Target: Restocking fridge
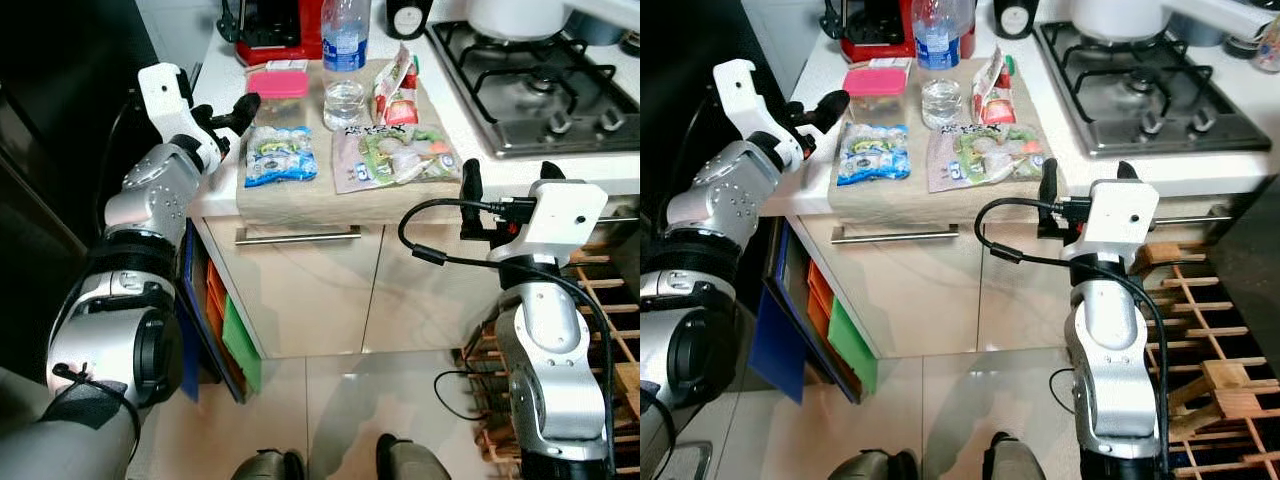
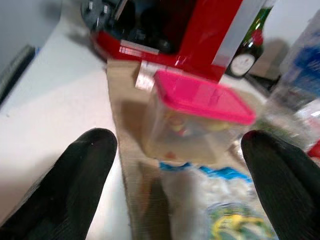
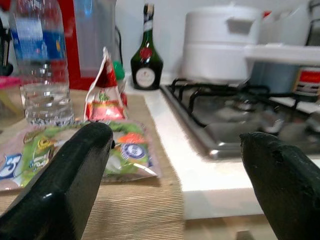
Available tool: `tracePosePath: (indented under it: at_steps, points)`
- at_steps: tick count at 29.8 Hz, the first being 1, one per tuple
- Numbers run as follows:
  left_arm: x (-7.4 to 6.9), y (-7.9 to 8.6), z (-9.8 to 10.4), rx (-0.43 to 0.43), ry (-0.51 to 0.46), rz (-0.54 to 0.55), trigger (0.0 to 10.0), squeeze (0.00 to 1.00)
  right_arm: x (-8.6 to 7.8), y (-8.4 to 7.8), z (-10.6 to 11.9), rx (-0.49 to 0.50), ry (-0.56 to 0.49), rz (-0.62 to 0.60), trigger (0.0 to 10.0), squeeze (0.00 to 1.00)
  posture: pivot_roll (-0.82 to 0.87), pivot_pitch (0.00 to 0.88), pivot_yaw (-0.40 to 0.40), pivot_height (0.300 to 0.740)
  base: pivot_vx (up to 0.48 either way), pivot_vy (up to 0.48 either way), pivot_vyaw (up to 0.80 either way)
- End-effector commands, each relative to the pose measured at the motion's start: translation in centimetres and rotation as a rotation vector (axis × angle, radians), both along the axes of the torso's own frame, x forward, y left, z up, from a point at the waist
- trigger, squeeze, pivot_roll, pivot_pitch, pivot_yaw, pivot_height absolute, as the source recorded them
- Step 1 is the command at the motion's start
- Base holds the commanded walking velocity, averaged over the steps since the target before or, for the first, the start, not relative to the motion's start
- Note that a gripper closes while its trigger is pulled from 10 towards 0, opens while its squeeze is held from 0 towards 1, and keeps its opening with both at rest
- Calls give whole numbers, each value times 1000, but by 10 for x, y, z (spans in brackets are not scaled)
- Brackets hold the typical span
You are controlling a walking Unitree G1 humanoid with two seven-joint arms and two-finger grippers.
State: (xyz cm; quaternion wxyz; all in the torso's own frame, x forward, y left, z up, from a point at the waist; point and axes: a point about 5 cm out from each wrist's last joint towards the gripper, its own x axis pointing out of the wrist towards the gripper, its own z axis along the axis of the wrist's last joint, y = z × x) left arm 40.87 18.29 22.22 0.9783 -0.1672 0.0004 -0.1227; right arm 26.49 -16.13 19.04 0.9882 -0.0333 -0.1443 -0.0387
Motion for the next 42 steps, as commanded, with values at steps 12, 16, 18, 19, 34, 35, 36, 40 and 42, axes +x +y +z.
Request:
tracePosePath:
  at_steps: [12,16,18,19,34,35,36,40,42]
  points:
    - [4,-37,-2,15,-23,-98,10000,0,8,0,4,-18,-9,1,10000,0,-195,88,81,740,0,0,0]
    - [5,-48,5,40,-61,-135,10000,0,12,2,3,-11,-8,8,10000,0,-193,64,77,740,0,0,0]
    - [5,-52,4,43,-66,-147,10000,0,14,3,2,-11,-7,15,10000,0,-192,49,73,740,0,0,0]
    - [5,-53,2,51,-61,-144,10000,0,15,4,2,-12,-7,20,10000,0,-192,41,71,740,0,0,0]
    - [5,-61,-16,18,20,-117,10000,0,28,6,2,-25,-18,54,10000,0,-182,1,37,740,0,0,0]
    - [4,-62,-17,14,26,-122,10000,0,28,6,2,-26,-17,58,10000,0,-182,2,35,740,0,0,0]
    - [4,-63,-18,13,29,-125,10000,0,28,6,2,-26,-17,61,10000,0,-182,2,35,740,0,0,0]
    - [4,-66,-23,19,52,-127,10000,0,29,8,2,-27,-19,77,10000,0,-182,9,29,740,0,0,0]
    - [4,-68,-25,0,70,-123,10000,0,29,8,3,-27,-20,84,10000,0,-181,13,28,740,0,0,0]
